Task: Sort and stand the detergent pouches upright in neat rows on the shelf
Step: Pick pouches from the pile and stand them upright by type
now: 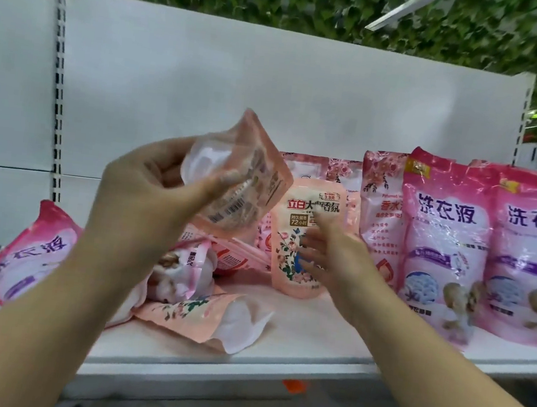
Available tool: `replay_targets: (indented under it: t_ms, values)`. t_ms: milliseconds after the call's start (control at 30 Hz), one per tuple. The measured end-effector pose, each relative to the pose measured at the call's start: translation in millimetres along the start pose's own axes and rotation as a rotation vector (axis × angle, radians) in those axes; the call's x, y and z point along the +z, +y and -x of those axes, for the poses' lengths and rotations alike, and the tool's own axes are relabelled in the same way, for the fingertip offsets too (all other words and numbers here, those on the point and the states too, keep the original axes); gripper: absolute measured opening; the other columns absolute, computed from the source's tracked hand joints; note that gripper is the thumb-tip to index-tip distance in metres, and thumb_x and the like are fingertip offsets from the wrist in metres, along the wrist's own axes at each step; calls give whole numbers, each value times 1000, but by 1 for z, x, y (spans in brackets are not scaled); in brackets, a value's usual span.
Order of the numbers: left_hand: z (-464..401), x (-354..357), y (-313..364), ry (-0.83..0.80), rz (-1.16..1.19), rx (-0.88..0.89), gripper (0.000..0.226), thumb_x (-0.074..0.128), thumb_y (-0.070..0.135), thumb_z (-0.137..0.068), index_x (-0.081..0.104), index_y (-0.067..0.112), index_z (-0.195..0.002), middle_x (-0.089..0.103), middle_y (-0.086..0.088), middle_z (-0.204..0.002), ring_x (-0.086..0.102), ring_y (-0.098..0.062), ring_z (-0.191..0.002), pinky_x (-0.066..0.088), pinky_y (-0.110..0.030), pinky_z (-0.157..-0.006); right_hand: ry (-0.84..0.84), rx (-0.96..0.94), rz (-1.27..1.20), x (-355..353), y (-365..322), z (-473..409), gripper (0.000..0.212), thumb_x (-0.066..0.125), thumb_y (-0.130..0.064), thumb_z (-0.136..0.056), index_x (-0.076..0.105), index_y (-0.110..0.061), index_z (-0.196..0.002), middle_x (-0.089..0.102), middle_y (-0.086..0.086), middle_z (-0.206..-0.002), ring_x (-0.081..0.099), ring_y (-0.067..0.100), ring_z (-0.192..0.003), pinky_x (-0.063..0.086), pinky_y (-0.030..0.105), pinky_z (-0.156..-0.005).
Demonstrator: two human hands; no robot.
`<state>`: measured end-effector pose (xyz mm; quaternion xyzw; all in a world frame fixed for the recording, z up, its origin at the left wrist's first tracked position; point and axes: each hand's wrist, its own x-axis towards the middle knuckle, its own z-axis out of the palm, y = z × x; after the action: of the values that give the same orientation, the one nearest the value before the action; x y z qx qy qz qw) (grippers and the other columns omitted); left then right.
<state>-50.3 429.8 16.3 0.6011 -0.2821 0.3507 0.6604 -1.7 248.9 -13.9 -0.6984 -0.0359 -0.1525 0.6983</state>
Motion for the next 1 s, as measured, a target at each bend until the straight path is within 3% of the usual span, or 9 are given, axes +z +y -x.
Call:
replay_targets:
  t_ms: [100,233,333,433,600,700,800,900,1000]
  values:
    - [27,8,-13,-146,-303,216,42,83,36,-53,65,37,-90,65,34,-74,61,13,-66,43,-1,-55,-347,280,-388,3,-23,15,70,36,-61,-87,56,4,-105,64,22,-93,67,31,-73,58,35,-64]
    - [47,7,-29,-573,-745,495,48,57,49,-73,51,32,-117,59,18,-112,52,15,-93,33,8,-74,-425,308,-348,-1,-28,18,36,43,-23,-94,63,4,-79,68,18,-64,66,23,-50,54,31,-45]
    - [46,5,-30,-650,-681,335,60,39,83,-65,46,53,-116,44,30,-129,37,15,-117,27,-4,-99,-356,205,-322,-5,-25,16,14,48,-8,-91,57,2,-97,69,18,-73,67,25,-55,56,35,-50]
    - [39,10,-23,-406,-599,29,96,35,95,-44,32,47,-127,37,32,-122,41,7,-114,34,-20,-98,-277,33,-411,-6,-27,12,18,53,-6,-88,57,-4,-105,70,14,-76,67,24,-60,57,39,-58]
    - [27,31,-18,-519,146,-500,29,63,25,-63,63,14,-90,74,4,-79,70,-8,-73,57,-22,-65,-224,-136,-459,-2,-43,14,26,61,-14,-84,58,-3,-107,70,12,-73,67,23,-59,58,37,-55]
    - [21,39,-29,-536,90,-430,34,70,20,-57,66,14,-91,74,-4,-91,70,-17,-86,57,-28,-75,-167,-245,-308,-12,-48,10,10,64,-19,-81,61,-10,-86,71,4,-67,69,20,-64,59,35,-61]
    - [9,46,-29,-588,-245,-213,31,69,39,-56,64,27,-84,72,11,-76,66,4,-71,49,-6,-58,-116,-267,-316,-26,-49,4,24,69,-27,-68,63,-10,-85,71,9,-85,66,29,-94,51,49,-88]
    - [-9,57,-30,-617,-492,-57,30,62,52,-52,58,32,-75,66,17,-64,62,8,-61,48,-7,-53,-73,-227,-477,-36,-51,-3,31,65,-19,-78,59,0,-102,70,12,-80,69,25,-77,56,44,-78]
    - [-20,67,-39,-771,-584,-24,46,58,60,-57,63,25,-86,71,2,-86,66,-8,-78,55,-23,-74,-58,-228,-519,-46,-51,-10,25,64,-17,-80,59,-1,-99,72,9,-73,70,21,-69,58,41,-73]
